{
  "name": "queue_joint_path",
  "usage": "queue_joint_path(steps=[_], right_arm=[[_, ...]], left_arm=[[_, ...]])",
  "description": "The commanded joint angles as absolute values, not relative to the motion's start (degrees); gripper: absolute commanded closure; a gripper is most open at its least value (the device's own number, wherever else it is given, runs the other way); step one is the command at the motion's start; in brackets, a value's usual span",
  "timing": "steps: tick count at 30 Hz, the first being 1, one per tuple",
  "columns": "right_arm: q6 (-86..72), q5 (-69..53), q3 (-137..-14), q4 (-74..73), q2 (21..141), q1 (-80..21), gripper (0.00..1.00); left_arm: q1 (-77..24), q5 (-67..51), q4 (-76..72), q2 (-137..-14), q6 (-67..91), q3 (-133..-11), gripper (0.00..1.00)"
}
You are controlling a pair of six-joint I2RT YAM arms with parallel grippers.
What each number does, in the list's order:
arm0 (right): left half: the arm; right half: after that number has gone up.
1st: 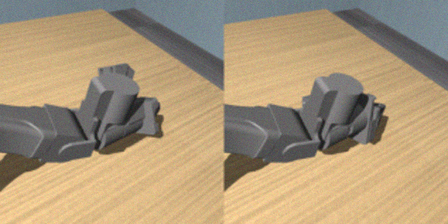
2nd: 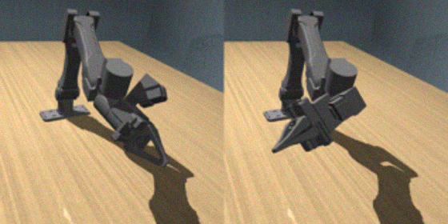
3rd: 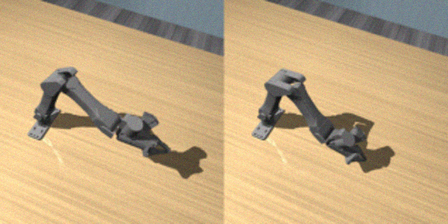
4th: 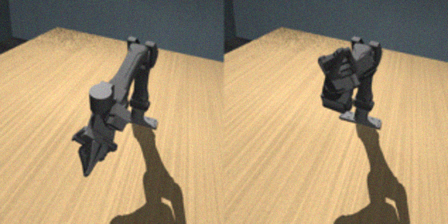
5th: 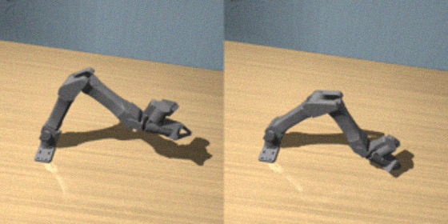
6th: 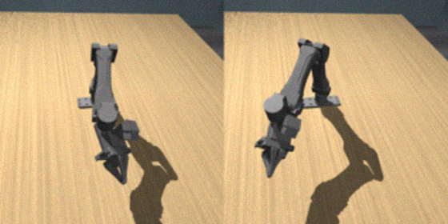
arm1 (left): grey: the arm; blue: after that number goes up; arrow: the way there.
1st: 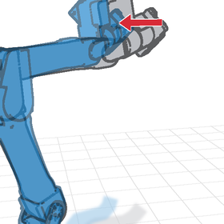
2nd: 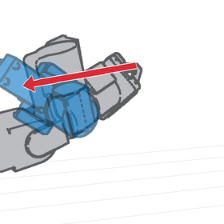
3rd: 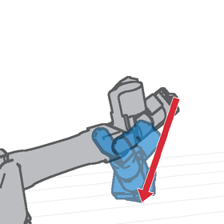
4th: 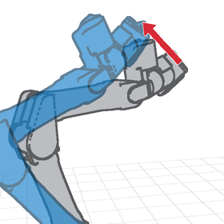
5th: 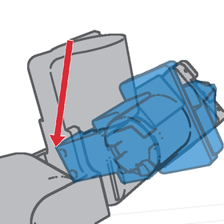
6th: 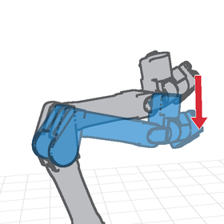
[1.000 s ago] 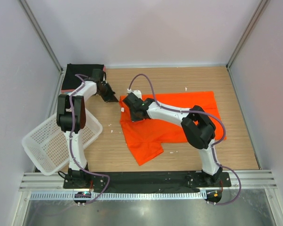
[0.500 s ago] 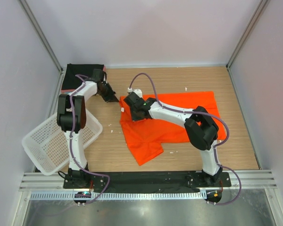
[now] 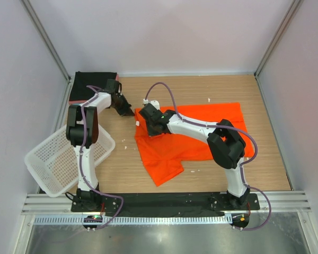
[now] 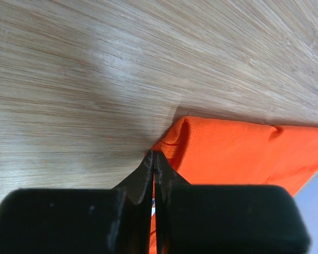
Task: Fold and stack the t-shirts
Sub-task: Fold the tshirt
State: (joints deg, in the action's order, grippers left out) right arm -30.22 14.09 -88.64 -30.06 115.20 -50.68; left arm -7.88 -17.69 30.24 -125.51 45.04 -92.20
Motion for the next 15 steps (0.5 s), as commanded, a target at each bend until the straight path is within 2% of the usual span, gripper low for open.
queue_joint_path(steps=[1, 11, 12, 15], right_arm=[[-29.18, 12.75, -89.65, -30.32, 111.62, -51.06, 0.99], [-30.06, 11.34, -87.36, -29.44, 112.41, -51.06, 0.98], [-30.06, 10.82, -88.06, -30.05, 112.76, -50.98, 0.88], [-29.71, 10.55, -89.99, -32.34, 112.24, -50.63, 0.68]], left_arm=[[-8.09, -13.28, 30.5, -126.47, 44.39, -92.2, 1.0], [-8.09, -11.25, 34.18, -127.18, 42.72, -95.0, 1.0], [-8.09, -11.08, 35.32, -127.0, 42.19, -96.14, 1.0], [-8.09, -9.06, 38.67, -124.56, 40.61, -99.49, 1.0]])
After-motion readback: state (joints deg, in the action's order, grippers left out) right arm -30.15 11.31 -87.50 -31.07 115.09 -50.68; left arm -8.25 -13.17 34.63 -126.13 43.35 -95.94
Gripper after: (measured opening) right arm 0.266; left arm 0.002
